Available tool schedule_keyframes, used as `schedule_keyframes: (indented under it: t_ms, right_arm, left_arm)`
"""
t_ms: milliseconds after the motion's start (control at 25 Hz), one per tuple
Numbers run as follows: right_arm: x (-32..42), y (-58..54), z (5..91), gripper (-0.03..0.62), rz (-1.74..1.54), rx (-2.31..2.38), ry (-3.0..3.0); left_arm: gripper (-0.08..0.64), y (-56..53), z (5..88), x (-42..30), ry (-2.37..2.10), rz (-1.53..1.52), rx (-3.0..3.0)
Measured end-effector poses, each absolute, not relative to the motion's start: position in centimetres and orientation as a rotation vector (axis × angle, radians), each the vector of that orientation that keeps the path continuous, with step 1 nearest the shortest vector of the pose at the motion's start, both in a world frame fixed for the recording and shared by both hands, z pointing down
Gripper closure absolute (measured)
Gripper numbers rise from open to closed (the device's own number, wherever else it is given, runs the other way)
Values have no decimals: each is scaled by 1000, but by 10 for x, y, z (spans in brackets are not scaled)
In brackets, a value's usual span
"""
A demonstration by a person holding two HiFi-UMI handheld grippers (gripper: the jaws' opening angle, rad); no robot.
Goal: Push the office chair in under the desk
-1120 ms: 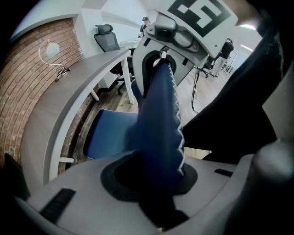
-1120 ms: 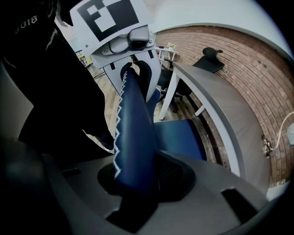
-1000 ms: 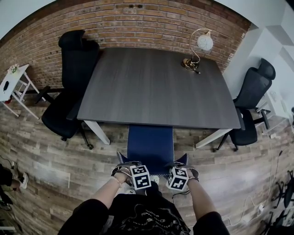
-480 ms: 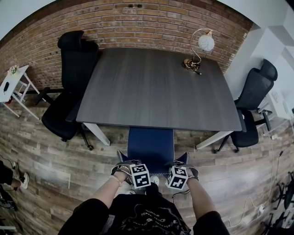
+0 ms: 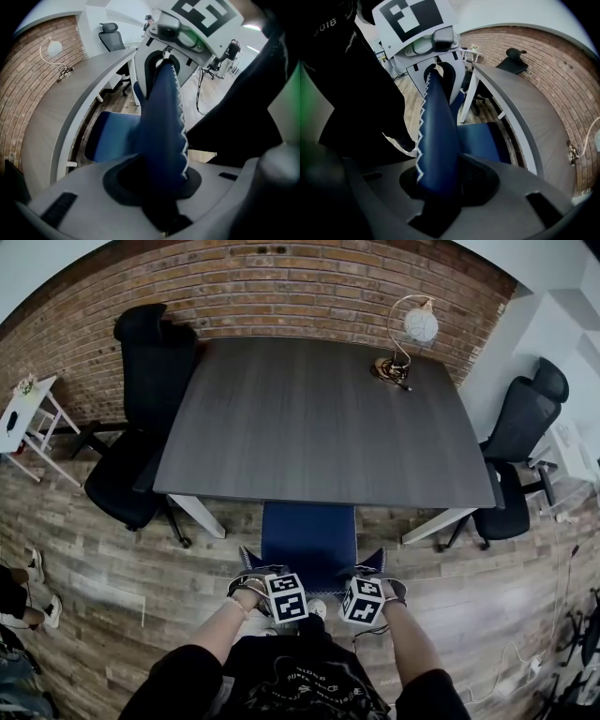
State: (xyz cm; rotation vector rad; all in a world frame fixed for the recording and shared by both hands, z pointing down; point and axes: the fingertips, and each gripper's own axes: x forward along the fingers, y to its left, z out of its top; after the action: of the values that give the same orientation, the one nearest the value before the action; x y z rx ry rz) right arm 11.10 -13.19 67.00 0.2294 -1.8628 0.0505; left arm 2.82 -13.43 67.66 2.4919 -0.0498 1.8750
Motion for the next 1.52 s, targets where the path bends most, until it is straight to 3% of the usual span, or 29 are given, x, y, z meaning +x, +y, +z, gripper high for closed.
schedule_keyframes:
  t_ms: [1520]
  right_arm:
    - [126,-194,671,488,37,212,-1867]
  left_arm:
    - [459,-196,677,43,-89,1890,2471]
